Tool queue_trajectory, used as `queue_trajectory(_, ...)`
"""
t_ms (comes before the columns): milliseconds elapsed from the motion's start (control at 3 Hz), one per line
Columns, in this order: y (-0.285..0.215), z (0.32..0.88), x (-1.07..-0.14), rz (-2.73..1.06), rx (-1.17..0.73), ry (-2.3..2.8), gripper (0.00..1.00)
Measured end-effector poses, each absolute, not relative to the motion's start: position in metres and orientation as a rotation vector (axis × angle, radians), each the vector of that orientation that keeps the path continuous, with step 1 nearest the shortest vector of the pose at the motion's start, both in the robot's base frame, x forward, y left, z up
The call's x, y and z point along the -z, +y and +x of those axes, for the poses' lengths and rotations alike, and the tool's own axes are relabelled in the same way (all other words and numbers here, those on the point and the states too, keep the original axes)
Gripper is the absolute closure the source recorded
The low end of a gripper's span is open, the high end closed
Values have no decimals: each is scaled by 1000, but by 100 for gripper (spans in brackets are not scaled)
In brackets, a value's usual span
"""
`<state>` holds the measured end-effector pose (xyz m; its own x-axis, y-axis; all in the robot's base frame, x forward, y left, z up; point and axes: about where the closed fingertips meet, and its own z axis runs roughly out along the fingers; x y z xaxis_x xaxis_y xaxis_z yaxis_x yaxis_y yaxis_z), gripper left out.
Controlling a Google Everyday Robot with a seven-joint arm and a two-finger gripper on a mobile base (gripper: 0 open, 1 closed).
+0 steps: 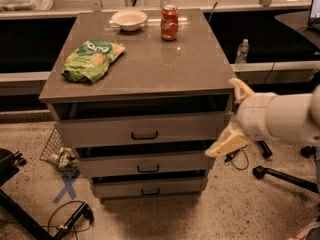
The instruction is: Open top drawer
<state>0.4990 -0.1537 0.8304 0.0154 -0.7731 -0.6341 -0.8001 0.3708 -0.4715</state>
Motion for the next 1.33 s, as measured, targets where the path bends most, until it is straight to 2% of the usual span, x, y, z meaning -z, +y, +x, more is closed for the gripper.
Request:
queue_trajectory(667,-107,533,-745,-1448,-203,1828,0)
queue_trajectory(1333,-85,569,-695,-1449,-322,1828,0)
